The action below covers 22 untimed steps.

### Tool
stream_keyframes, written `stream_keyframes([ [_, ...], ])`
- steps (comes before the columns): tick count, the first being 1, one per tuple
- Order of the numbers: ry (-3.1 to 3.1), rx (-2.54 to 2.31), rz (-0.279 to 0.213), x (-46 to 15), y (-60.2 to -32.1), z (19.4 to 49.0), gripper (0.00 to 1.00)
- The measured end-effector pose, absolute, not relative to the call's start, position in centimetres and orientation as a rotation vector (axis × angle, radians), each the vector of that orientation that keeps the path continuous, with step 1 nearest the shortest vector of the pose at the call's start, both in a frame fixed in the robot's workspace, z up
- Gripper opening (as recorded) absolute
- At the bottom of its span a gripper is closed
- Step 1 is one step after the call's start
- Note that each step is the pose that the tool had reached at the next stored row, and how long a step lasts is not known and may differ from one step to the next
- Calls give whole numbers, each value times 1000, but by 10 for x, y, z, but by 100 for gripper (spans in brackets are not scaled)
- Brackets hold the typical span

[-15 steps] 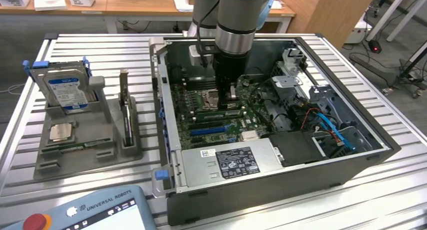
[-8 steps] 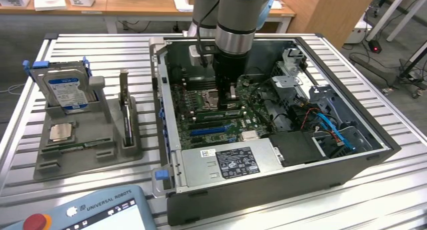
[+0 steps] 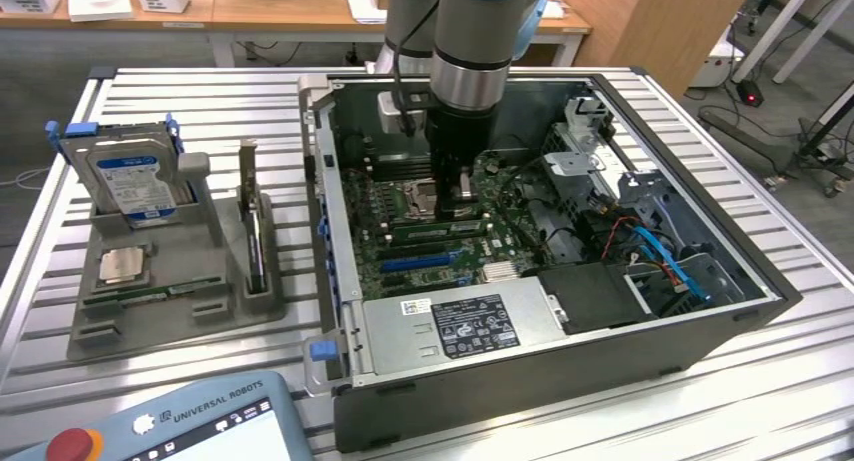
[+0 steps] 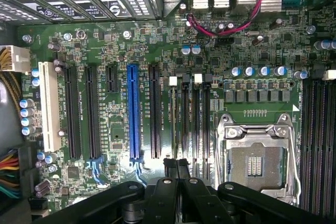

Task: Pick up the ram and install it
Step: 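Press down the ram until it locks into place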

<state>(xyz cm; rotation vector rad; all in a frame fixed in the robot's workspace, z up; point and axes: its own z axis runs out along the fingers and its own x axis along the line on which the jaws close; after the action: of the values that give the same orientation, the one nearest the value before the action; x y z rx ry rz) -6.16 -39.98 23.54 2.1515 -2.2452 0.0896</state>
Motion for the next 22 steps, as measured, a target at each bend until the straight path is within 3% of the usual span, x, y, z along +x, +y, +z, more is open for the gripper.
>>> stream_keyframes([
  [22,-2245,2151,90,-62,-400,229,10],
])
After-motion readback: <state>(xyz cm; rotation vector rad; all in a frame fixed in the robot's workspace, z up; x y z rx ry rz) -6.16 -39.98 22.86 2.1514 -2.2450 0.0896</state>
